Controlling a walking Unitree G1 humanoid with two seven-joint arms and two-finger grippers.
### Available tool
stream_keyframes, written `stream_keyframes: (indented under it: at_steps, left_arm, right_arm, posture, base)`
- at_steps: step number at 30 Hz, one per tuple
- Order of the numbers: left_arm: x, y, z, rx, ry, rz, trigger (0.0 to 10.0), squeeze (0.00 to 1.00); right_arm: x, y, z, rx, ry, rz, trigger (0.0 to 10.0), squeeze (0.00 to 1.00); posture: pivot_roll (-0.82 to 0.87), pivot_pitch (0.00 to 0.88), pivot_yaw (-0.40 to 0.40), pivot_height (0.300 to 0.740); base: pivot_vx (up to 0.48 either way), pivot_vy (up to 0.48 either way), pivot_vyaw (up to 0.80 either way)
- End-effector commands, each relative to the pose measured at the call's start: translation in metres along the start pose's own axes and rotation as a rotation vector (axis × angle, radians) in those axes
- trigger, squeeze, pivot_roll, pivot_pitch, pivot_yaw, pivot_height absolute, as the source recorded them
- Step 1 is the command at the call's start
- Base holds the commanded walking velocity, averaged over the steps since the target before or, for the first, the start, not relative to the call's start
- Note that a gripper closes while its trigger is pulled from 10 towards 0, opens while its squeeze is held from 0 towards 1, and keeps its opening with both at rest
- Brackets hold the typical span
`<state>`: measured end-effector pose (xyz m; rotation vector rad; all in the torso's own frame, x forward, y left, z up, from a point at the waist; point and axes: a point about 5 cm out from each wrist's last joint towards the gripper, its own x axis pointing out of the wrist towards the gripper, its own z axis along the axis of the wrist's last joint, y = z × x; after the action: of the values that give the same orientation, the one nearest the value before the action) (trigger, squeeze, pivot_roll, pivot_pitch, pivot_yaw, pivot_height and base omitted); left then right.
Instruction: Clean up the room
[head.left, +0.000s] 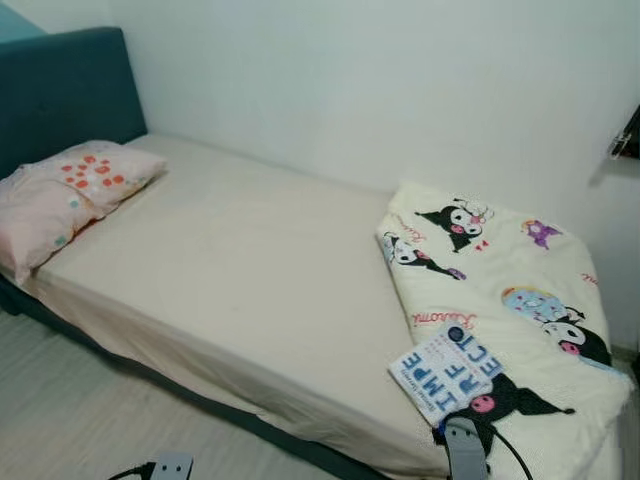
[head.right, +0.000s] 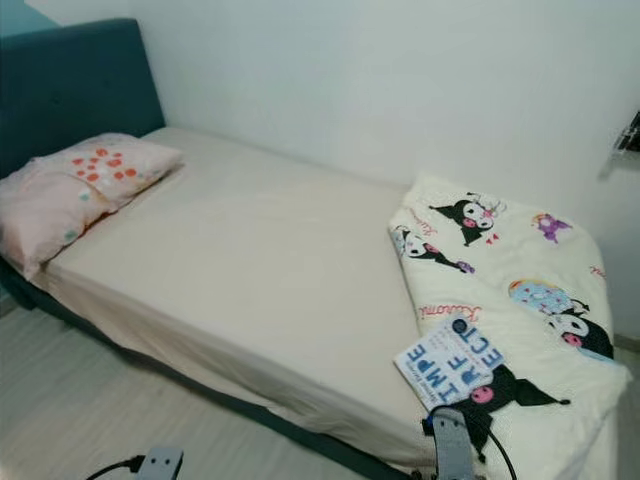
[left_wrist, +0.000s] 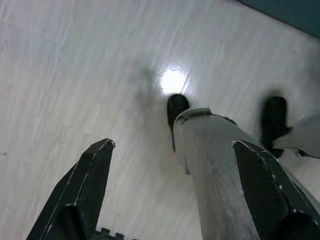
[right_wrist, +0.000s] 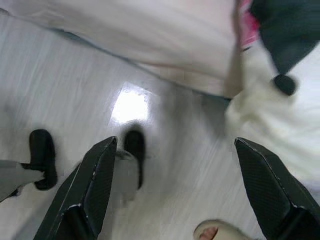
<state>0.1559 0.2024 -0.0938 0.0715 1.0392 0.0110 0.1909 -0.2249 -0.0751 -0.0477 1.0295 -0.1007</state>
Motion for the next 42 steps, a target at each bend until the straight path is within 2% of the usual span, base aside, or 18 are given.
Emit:
stream_keyframes:
  at_steps: [1, 8, 15, 16, 19, 20, 21, 23, 24, 25, 27, 28, 30, 32, 33, 36, 38, 42]
  left_arm:
    - [0.0, -0.003, -0.005, 0.016, 0.02, -0.012, 10.0, 0.0]
    - [0.0, -0.004, -0.006, 0.011, 0.023, -0.012, 10.0, 0.0]
    - [0.0, -0.01, -0.006, -0.012, 0.022, -0.012, 10.0, 0.0]
    - [0.001, -0.014, 0.0, -0.064, 0.002, -0.003, 10.0, 0.0]
    - [0.003, -0.007, 0.012, -0.176, -0.049, 0.032, 10.0, 0.0]
    - [0.003, -0.007, 0.012, -0.176, -0.049, 0.032, 10.0, 0.0]
    - [0.003, 0.0, 0.023, -0.21, -0.088, 0.046, 10.0, 0.0]
    - [0.003, 0.012, 0.057, -0.256, -0.21, 0.058, 10.0, 0.0]
    - [0.003, 0.012, 0.057, -0.256, -0.21, 0.058, 10.0, 0.0]
    - [0.002, 0.017, 0.078, -0.26, -0.277, 0.061, 10.0, 0.0]
    - [-0.001, 0.02, 0.107, -0.25, -0.367, 0.064, 10.0, 0.0]
    - [-0.001, 0.02, 0.107, -0.25, -0.367, 0.064, 10.0, 0.0]
    - [-0.005, 0.021, 0.133, -0.237, -0.447, 0.066, 10.0, 0.0]
    - [-0.005, 0.021, 0.133, -0.237, -0.447, 0.066, 10.0, 0.0]
    - [-0.007, 0.02, 0.144, -0.237, -0.483, 0.064, 10.0, 0.0]
    - [-0.009, 0.018, 0.153, -0.244, -0.512, 0.058, 10.0, 0.0]
    - [-0.012, 0.012, 0.166, -0.253, -0.563, 0.035, 10.0, 0.0]
    - [-0.015, 0.007, 0.177, -0.265, -0.609, 0.009, 10.0, 0.0]
  right_arm:
    - [0.0, -0.002, -0.001, -0.011, 0.001, -0.009, 10.0, 0.0]
    - [0.0, -0.003, -0.001, -0.008, 0.0, -0.012, 10.0, 0.0]
    - [0.0, -0.006, 0.008, 0.012, -0.033, -0.02, 10.0, 0.0]
    - [-0.001, -0.01, 0.025, 0.079, -0.107, -0.025, 10.0, 0.0]
    - [-0.003, -0.016, 0.048, 0.149, -0.206, -0.024, 10.0, 0.0]
    - [-0.003, -0.016, 0.048, 0.149, -0.206, -0.024, 10.0, 0.0]
    - [-0.004, -0.019, 0.059, 0.168, -0.247, -0.023, 10.0, 0.0]
    - [-0.007, -0.024, 0.082, 0.202, -0.328, -0.013, 10.0, 0.0]
    - [-0.007, -0.024, 0.082, 0.202, -0.328, -0.013, 10.0, 0.0]
    - [-0.01, -0.027, 0.093, 0.204, -0.364, -0.009, 10.0, 0.0]
    - [-0.013, -0.029, 0.106, 0.2, -0.407, 0.001, 10.0, 0.0]
    - [-0.013, -0.029, 0.106, 0.2, -0.407, 0.001, 10.0, 0.0]
    - [-0.015, -0.026, 0.12, 0.201, -0.454, 0.033, 10.0, 0.0]
    - [-0.015, -0.026, 0.12, 0.201, -0.454, 0.033, 10.0, 0.0]
    - [-0.017, -0.023, 0.126, 0.2, -0.48, 0.054, 10.0, 0.0]
    - [-0.018, -0.019, 0.132, 0.194, -0.503, 0.077, 10.0, 0.0]
    - [-0.02, -0.01, 0.14, 0.164, -0.537, 0.121, 10.0, 0.0]
    - [-0.021, -0.004, 0.145, 0.139, -0.555, 0.144, 10.0, 0.0]
  posture:
    - [0.0, 0.0, -0.04, 0.74]
    - [0.01, 0.0, -0.04, 0.74]
    - [0.01, 0.0, -0.042, 0.74]
    - [0.0, 0.0, -0.039, 0.74]
    - [0.0, 0.0, -0.039, 0.74]
    - [0.0, 0.0, -0.039, 0.74]
    - [0.0, 0.0, -0.041, 0.74]
    - [0.0, 0.0, -0.042, 0.74]
    - [0.0, 0.0, -0.042, 0.74]
    - [0.0, 0.0, -0.042, 0.74]
    - [0.0, 0.0, -0.04, 0.74]
    - [0.0, 0.0, -0.04, 0.74]
    - [0.0, 0.0, -0.036, 0.74]
    - [0.0, 0.0, -0.036, 0.74]
    - [0.0, 0.0, -0.034, 0.74]
    - [0.0, 0.0, -0.032, 0.74]
    - [0.0, 0.0, -0.03, 0.74]
    - [0.0, 0.0, -0.03, 0.74]
  base:
    - [0.0, -0.48, 0.0]
    - [0.0, -0.43, 0.0]
    - [0.0, 0.0, -0.76]
    - [0.0, 0.0, -0.77]
    - [0.0, 0.0, -0.77]
    - [0.0, 0.0, -0.77]
    - [0.0, 0.0, -0.77]
    - [0.0, 0.0, -0.77]
    - [0.0, 0.0, -0.77]
    - [0.0, 0.0, -0.77]
    - [0.0, 0.0, -0.77]
    - [0.0, 0.0, -0.77]
    - [0.0, 0.0, -0.77]
    - [0.0, 0.0, -0.77]
    - [0.0, 0.0, -0.77]
    - [0.0, 0.0, -0.77]
    - [0.0, 0.0, -0.77]
    - [0.0, 0.0, -0.58]
